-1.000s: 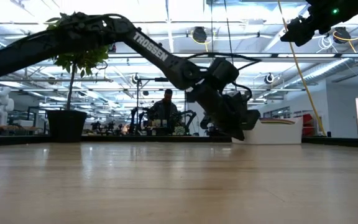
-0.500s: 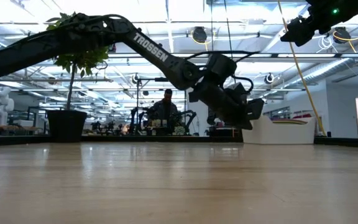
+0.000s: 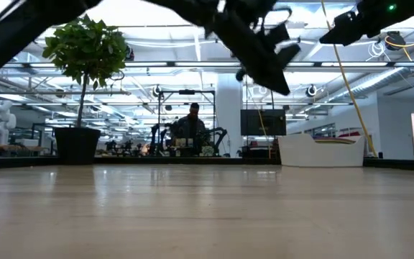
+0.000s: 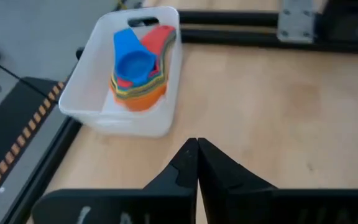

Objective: Nest measuring cups in basket
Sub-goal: Return to Home Position

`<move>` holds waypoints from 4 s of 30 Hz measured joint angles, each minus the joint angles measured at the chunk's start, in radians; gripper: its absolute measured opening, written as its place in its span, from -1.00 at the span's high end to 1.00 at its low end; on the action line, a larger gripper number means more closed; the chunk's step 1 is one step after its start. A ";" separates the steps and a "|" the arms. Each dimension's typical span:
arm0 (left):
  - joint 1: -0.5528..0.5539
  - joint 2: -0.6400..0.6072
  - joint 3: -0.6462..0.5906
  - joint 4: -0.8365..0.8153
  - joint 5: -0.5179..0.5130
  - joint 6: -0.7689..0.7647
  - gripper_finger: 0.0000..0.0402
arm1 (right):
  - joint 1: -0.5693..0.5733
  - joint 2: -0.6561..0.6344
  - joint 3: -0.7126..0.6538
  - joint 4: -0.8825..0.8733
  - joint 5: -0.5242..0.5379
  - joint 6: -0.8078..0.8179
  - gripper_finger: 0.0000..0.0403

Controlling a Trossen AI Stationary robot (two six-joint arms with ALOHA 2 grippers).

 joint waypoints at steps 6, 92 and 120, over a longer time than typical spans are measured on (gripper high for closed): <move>-0.042 -0.075 -0.063 -0.092 -0.032 -0.032 0.97 | 0.086 0.012 0.000 -0.143 -0.210 0.267 -0.26; -0.755 -1.317 -1.509 0.146 -0.818 -0.588 0.97 | 0.089 -0.329 -0.431 -0.028 -1.429 0.263 1.00; -0.732 -1.317 -1.510 0.141 -0.836 -0.605 0.97 | -0.302 -0.367 -0.432 -0.116 -1.567 0.290 1.00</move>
